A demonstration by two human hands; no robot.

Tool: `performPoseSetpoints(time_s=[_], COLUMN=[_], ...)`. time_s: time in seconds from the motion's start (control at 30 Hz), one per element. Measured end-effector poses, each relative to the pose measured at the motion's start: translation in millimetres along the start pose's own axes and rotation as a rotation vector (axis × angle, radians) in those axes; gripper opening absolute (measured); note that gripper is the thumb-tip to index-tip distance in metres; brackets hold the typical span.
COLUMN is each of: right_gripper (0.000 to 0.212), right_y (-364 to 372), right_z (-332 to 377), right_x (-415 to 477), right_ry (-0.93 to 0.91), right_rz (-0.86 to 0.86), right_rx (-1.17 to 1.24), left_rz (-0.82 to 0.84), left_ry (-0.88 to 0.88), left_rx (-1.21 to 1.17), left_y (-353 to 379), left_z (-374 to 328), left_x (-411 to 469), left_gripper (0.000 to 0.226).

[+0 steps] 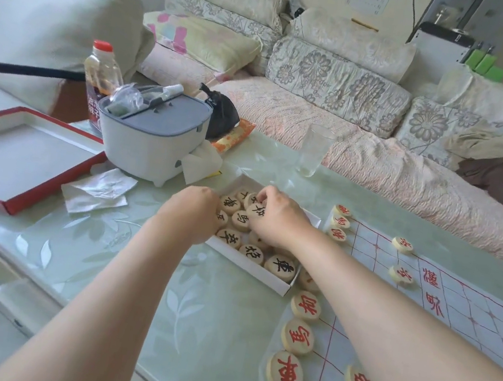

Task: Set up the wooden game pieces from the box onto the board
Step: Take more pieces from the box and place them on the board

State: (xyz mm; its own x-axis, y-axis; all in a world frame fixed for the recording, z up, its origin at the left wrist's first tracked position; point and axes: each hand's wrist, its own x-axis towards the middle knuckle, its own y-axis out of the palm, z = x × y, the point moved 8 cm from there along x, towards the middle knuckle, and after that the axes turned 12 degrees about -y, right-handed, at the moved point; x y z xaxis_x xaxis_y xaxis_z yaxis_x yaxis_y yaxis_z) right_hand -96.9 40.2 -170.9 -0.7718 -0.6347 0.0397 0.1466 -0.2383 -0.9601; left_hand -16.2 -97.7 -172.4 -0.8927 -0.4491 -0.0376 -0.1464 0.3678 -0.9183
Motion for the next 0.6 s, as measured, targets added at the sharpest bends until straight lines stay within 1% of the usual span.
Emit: performPoseSetpoints(time_s=[0.07,0.17,0.27,0.33,0.47,0.6], right_gripper=[0.055,0.053,0.052,0.055,0.053,0.05], right_y=[-6,-12,-5,1,6,7], right_z=[0,-3,-5,-6,-6,-5], right_x=[2,7,14,19,28,35], right_ry=[0.029,0.078,0.092,0.097,0.084,0.072], right_rz=[-0.039,-0.092,-0.055,-0.032,-0.045,-0.06], right_rx=[0.023,0.024,0.053,0.077,0.082,0.06], left_rz=[-0.006,0.012,-0.008,-0.021,-0.013,-0.041], left_ry=[0.001,-0.033,-0.021,0.007,0.079,0.087], left_rx=[-0.053,-0.162,-0.289,-0.335,-0.247,-0.185], left_y=[-6,-12,-16,-15,0,9], left_z=[-2,-3,-9,-14,-21,-21], left_x=[-2,-5,-7,-6,-3,2], left_gripper=[0.004,0.004,0.016,0.013,0.012,0.01])
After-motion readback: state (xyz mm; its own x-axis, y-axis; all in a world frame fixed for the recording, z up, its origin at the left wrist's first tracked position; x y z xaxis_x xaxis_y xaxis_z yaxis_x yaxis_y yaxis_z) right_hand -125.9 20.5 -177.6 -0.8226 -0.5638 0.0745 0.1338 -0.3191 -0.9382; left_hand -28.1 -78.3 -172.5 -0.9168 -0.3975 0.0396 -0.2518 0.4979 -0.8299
